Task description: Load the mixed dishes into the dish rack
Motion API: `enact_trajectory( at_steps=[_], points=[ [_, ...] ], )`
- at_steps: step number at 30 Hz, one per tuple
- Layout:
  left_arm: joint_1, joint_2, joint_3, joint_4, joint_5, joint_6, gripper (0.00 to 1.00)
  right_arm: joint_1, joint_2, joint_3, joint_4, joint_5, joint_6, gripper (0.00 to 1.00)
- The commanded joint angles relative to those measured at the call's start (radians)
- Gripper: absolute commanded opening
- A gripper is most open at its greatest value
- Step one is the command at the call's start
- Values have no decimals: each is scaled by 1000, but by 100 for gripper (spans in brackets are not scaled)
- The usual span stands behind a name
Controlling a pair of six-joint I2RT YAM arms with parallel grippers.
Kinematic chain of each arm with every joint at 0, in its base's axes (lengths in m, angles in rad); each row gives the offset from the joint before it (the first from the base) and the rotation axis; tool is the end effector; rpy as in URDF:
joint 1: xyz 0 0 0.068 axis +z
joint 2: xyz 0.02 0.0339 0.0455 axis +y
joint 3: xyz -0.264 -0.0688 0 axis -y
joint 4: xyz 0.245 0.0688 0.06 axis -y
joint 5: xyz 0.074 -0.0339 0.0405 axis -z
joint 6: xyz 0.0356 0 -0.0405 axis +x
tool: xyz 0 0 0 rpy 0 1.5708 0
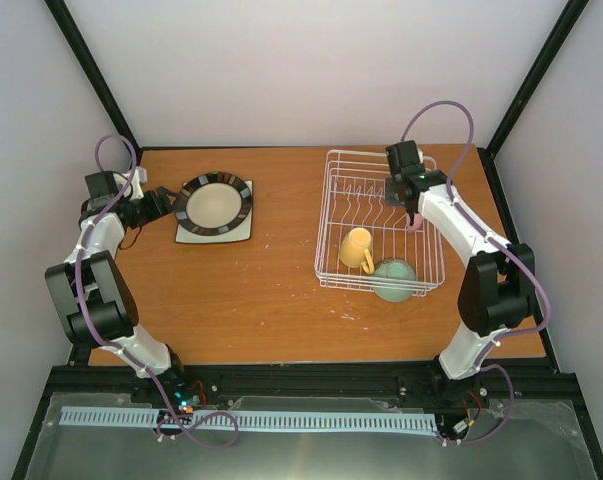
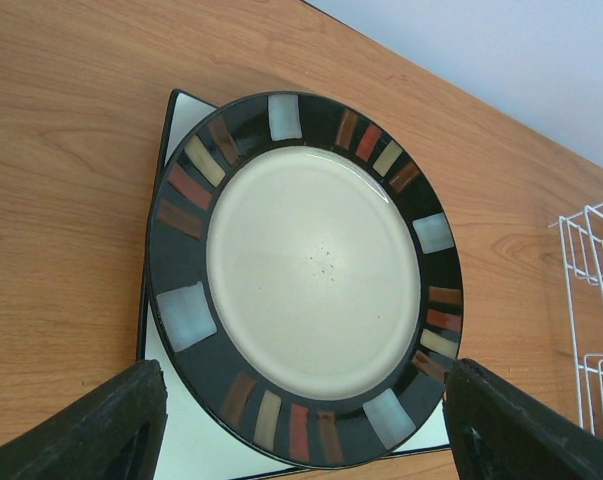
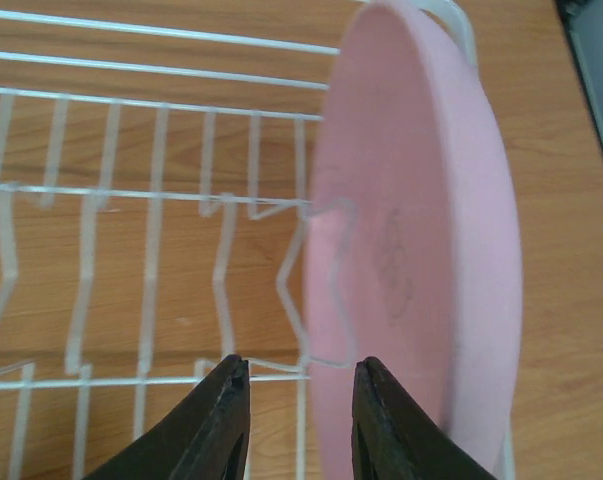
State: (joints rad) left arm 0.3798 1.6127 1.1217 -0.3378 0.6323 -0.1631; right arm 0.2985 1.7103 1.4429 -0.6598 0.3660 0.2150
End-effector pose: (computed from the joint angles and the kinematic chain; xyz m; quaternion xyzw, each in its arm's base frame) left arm 0.3280 0.1083 0.2389 -0.1289 0.8836 -0.2508 0.3739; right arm 0.3605 0.0976 0.2823 0.0186 0.9344 -0.0880 0.3446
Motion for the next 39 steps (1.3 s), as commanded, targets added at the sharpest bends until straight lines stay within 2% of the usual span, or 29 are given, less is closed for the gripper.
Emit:
enact_trajectory(
  at_steps=[1, 4, 7, 10, 15, 20, 29, 39],
  points=[
    [4, 8, 10, 7, 3, 20, 76, -54, 9, -5, -62, 96, 29, 29],
    [5, 8, 10, 9, 5, 19, 76, -99, -19, -38, -51, 101, 39, 30],
    [4, 8, 9, 10, 7, 17, 76, -113, -49, -54, -27, 88, 36, 34],
    [4, 9, 9, 13, 7, 16, 76, -113, -75, -60, 2, 63, 27, 48],
    [4, 11, 7, 9, 5, 17, 76, -113, -100, -58, 20, 66, 17, 58],
    [4, 11, 6, 10, 6, 16, 76, -113, -135, -81, 64, 13, -5, 61],
    [4, 25, 4, 8, 18, 19, 76, -113, -199, -135, 179, -182, -50, 64],
    [5, 47, 13, -17, 28, 31, 76, -113, -266, -168, 266, -283, -62, 64]
  ],
)
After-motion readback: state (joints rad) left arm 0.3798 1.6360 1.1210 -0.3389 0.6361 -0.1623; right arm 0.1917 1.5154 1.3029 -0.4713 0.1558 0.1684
